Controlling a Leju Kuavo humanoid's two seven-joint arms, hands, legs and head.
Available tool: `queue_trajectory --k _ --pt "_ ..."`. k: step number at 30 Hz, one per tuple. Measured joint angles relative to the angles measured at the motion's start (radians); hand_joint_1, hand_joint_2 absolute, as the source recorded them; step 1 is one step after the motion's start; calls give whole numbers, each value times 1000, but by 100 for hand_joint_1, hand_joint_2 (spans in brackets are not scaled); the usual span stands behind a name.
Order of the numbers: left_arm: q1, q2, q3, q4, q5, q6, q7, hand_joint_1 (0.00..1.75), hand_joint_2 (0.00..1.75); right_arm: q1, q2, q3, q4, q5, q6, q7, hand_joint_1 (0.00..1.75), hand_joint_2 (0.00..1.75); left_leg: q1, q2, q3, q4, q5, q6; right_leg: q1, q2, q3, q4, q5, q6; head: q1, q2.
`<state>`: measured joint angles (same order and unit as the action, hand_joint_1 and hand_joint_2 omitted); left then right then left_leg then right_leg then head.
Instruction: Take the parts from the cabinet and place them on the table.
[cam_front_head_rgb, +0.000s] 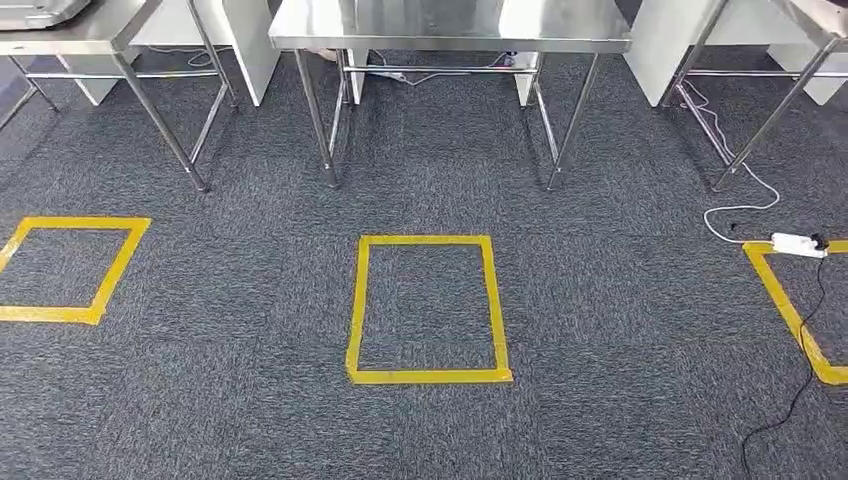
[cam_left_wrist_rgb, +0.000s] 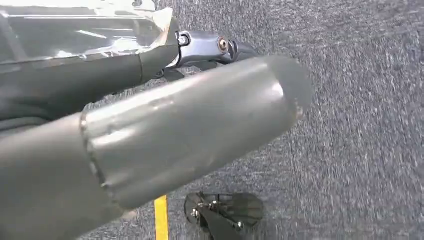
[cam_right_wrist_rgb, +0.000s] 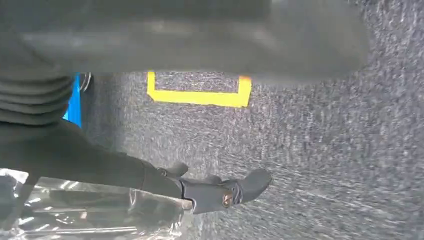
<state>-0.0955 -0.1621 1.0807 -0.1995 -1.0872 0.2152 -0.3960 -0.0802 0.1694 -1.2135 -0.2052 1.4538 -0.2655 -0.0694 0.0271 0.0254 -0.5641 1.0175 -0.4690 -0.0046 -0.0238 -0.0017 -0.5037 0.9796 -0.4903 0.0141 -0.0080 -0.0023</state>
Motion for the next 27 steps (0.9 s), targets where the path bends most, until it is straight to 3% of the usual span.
queue_trajectory --k 2,3,4,5,6,8,9,10,11,13,14,15,16,17,19,20,21,22,23,24,25,26,27 --pt "0 0 0 0 -2 0 0 0 0 1 1 0 0 -1 0 0 0 0 0 -15 -39 96 -82 -2 5 7 -8 1 9 -16 -6 0" --pt "0 0 0 0 -3 0 0 0 0 1 2 0 0 -1 0 0 0 0 -1 -19 -79 193 -134 -4 10 13 -14 1 11 -19 -5 0" --pt "1 0 0 0 -3 0 0 0 0 2 2 0 0 -2 0 0 0 0 -1 -20 -110 265 -162 -5 13 19 -18 2 13 -22 -5 0" --pt "1 0 0 0 -3 0 0 0 0 4 2 0 0 -2 0 0 0 0 -1 -21 -126 304 -169 -4 15 25 -20 2 14 -22 -5 0" --pt "1 0 0 0 -3 0 0 0 0 7 2 0 0 -3 0 0 0 0 -1 -23 -117 295 -152 -2 17 35 -20 3 15 -23 -5 0" --pt "2 1 0 0 -4 0 0 0 0 7 2 -1 0 -5 0 0 0 0 -1 -32 -48 167 -75 6 20 55 -18 5 16 -24 -5 0" --pt "2 1 0 0 -5 0 0 0 0 6 2 -1 0 -6 0 0 0 0 -1 -57 1 74 -33 13 21 67 -18 8 16 -23 -6 0" --pt "3 5 0 0 -6 0 0 0 0 5 6 -1 0 -6 0 -1 0 0 -1 -109 30 17 -30 22 22 74 -23 12 16 -21 -3 0" --pt "3 4 0 0 -7 0 0 0 0 1 6 -1 0 -8 -2 -1 0 0 1 -104 33 -3 -32 19 31 82 -29 20 16 -16 -3 0" --pt "2 4 -1 0 -10 -1 -1 0 0 3 6 -2 0 -10 -2 -1 0 0 -10 -86 29 4 -30 24 23 102 -46 16 25 0 -5 0" --pt "2 4 0 0 -10 -1 -2 0 0 5 8 -2 0 -12 -2 -1 0 0 -13 -76 29 -1 -26 30 21 112 -52 14 29 6 -5 0" --pt "1 1 -1 0 -11 -2 -3 0 0 6 6 -3 0 -13 -2 -2 0 0 2 -58 32 -18 -15 42 29 113 -57 20 25 12 -4 0" --pt "0 2 0 0 -11 -2 -3 0 0 7 6 -3 0 -14 -2 -3 0 0 -5 -50 35 -24 -11 45 24 64 -70 42 11 14 -4 0" --pt "0 3 0 0 -11 -1 -3 0 0 6 6 -3 0 -14 -2 -3 0 0 -4 -34 32 -24 -9 51 23 32 -101 101 -27 12 6 0" --pt "3 3 0 0 -11 -2 -3 0 0 4 6 -3 0 -14 -2 -4 0 0 -8 -4 28 -24 -9 51 17 17 -177 259 -96 15 8 0" --pt "4 3 0 0 -11 -2 -3 0 0 6 6 -3 0 -14 -2 -4 0 0 -8 11 26 -24 -9 51 13 15 -201 317 -112 22 9 0" --pt "4 3 0 0 -11 -2 -3 0 0 8 6 -3 0 -14 -2 -4 0 0 -8 23 27 -24 -9 51 9 13 -200 322 -108 31 8 0" --pt "4 3 0 0 -11 -2 -3 0 0 10 6 -3 0 -14 -2 -4 0 0 -7 35 27 -23 -9 50 4 9 -173 278 -88 43 8 0" --pt "3 2 0 0 -11 -2 -3 0 0 11 6 -3 0 -15 -2 -5 0 0 -6 46 28 -23 -10 49 0 0 -128 198 -57 55 10 0" --pt "3 2 0 0 -11 -2 -3 0 0 10 4 -3 0 -15 -2 -6 0 0 -5 57 31 -23 -11 45 -4 -29 -63 85 -20 65 8 0" --pt "3 2 0 0 -11 -1 -3 0 0 8 3 -3 0 -15 -2 -6 0 0 -8 66 35 -23 -12 38 -5 -82 -16 -1 -1 63 11 0" --pt "3 3 0 0 -11 -1 -3 0 0 5 4 -3 0 -15 -2 -7 0 0 -14 72 38 -22 -16 30 7 -96 -24 2 8 55 11 0" --pt "4 2 0 0 -11 -1 -4 0 0 4 4 -3 0 -15 -2 -8 0 0 -14 79 43 -22 -17 22 12 -78 -26 4 13 42 8 0"
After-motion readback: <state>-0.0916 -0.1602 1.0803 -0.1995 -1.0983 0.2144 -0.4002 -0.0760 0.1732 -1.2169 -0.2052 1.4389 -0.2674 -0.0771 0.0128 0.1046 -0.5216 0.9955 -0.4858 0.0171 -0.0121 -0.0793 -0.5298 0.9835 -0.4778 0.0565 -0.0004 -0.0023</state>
